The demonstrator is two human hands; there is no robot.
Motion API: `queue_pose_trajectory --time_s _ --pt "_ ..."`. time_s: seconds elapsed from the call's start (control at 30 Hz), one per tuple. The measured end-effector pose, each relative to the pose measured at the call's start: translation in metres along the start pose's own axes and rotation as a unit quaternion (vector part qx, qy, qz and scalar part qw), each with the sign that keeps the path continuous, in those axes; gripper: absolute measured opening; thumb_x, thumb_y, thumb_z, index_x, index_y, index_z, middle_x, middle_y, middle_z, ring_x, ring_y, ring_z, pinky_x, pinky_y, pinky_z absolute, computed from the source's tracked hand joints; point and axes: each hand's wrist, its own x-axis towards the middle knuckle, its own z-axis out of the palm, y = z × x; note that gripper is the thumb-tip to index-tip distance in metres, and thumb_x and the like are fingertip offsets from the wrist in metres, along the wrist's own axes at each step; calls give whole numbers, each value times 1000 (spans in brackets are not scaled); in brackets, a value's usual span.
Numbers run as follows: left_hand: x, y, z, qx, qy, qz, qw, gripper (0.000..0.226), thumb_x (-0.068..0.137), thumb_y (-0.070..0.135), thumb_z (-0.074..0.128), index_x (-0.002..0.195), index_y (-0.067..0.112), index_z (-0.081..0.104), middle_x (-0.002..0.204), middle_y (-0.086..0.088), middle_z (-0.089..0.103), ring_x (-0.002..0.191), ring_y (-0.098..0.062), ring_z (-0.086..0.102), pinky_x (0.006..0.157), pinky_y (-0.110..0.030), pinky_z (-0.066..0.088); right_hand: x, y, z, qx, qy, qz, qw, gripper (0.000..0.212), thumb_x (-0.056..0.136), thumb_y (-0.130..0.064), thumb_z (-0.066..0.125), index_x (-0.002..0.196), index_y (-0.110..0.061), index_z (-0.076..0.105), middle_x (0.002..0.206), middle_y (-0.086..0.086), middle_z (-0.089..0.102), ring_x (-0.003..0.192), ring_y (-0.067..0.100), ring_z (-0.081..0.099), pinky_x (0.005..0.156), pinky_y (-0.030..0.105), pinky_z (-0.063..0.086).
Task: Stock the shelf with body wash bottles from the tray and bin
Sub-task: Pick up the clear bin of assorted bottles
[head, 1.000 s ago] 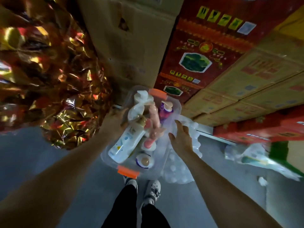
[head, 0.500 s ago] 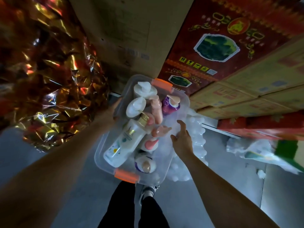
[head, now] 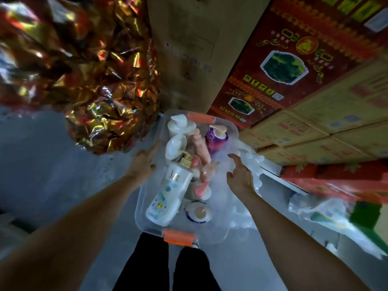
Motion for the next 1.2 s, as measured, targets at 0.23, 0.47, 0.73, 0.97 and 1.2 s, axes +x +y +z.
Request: queue_pose_trajectory --time_s 0.23,0.47,0.73,0.97,1.2 --pt "-126 -10 14 -112 86 -95 985 85 82 -2 60 152 31 26 76 -9 48 61 -15 47 57 -12 34 -49 -10 -9 -58 -60 -116 990 64 92 -6 54 148 -34 40 73 -4 45 78 26 55 68 31 43" --pt "-262 -45 46 -199 189 -217 937 89 79 1 61 151 38 23 82 -8 58 70 -19 54 66 -28 44 -100 -66 11 -125 -109 -293 942 66 90 -7 59 149 -32 42 143 8 56 124 33 56 100 43 49" --pt "-423 -91 102 -283 313 -351 836 91 78 3 62 151 39 21 71 -8 57 72 -28 60 73 -37 53 -201 -144 98 -218 -198 -422 857 67 90 -10 58 149 -38 40 105 2 63 102 32 65 78 32 52" --pt "-577 -147 159 -350 381 -463 720 94 75 4 65 150 40 22 69 -5 55 74 -29 62 76 -42 54 -346 -198 207 -275 -275 -527 756 69 87 -6 58 147 -37 45 140 5 60 122 29 60 96 29 47" --pt "-751 -205 212 -388 433 -551 599 88 79 10 65 148 43 23 76 -1 57 84 -25 62 78 -30 48 -541 -223 326 -364 -308 -603 640 74 84 -5 55 149 -39 42 131 14 64 112 36 62 92 37 53"
